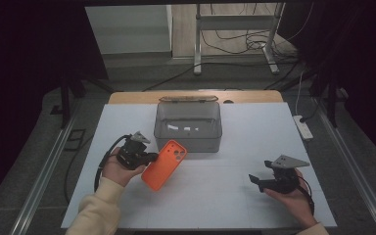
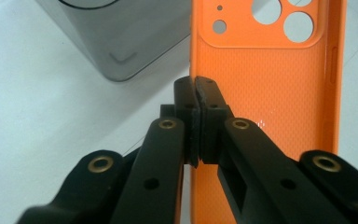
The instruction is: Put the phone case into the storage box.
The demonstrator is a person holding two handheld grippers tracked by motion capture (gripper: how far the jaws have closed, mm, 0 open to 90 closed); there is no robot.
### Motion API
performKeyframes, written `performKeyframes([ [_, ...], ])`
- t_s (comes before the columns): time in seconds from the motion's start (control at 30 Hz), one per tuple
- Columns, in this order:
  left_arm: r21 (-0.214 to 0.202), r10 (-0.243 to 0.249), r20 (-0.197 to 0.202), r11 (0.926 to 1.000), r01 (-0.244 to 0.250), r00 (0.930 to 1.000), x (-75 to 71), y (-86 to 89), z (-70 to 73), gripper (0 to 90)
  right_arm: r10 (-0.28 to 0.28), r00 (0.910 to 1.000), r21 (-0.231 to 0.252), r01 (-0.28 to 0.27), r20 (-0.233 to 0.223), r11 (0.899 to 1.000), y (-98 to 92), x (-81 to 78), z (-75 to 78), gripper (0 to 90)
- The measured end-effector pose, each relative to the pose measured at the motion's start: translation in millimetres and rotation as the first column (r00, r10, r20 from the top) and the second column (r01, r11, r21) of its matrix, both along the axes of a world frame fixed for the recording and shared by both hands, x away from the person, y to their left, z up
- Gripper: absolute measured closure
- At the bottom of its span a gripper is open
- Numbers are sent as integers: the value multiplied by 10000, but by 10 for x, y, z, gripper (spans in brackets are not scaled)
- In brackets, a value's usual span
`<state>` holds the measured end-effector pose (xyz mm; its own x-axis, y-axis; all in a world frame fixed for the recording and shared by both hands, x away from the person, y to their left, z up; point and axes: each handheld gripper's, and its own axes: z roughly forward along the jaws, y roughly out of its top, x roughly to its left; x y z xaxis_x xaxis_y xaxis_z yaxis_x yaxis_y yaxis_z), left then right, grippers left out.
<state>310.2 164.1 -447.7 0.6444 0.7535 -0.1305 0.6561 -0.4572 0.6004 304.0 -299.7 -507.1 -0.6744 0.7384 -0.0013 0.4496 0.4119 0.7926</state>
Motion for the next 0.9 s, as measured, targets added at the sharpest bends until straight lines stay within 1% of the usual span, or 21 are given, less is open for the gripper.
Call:
performKeyframes([
  [0.1, -134, 44, 18, 9999, -43, 10000, -2, -18, -6, 889, -6, 10000, 2, 6, -19, 10000, 2, 0, -1, 165],
  [0.23, -314, -31, 66, 9995, 33, 10000, 4, -51, -8, 889, -13, 10000, -4, 13, -28, 10000, 4, 0, -2, 165],
  [0.4, -461, -31, 142, 9989, 37, 9999, 3, -97, -7, 889, -17, 10000, 2, 17, -15, 10000, 1, 0, -3, 165],
  [0.47, -457, -15, 195, 9990, 24, 9998, -3, -118, -2, 889, -16, 10000, 5, 16, -15, 10000, 2, -1, -3, 165],
  [0.73, -755, -27, 367, 9971, 55, 9993, -18, -195, 19, 889, 0, 10000, 36, 0, -4, 10000, 4, -1, -3, 165],
  [0.83, -763, 14, 419, 9971, 18, 9991, -22, -215, 13, 889, 7, 10000, 36, -7, -13, 10000, 6, -4, 0, 165],
  [0.9, -882, 33, 438, 9961, 5, 9990, -25, -240, -8, 889, 7, 10000, 37, -7, 18, 10000, 8, -8, 4, 165],
])
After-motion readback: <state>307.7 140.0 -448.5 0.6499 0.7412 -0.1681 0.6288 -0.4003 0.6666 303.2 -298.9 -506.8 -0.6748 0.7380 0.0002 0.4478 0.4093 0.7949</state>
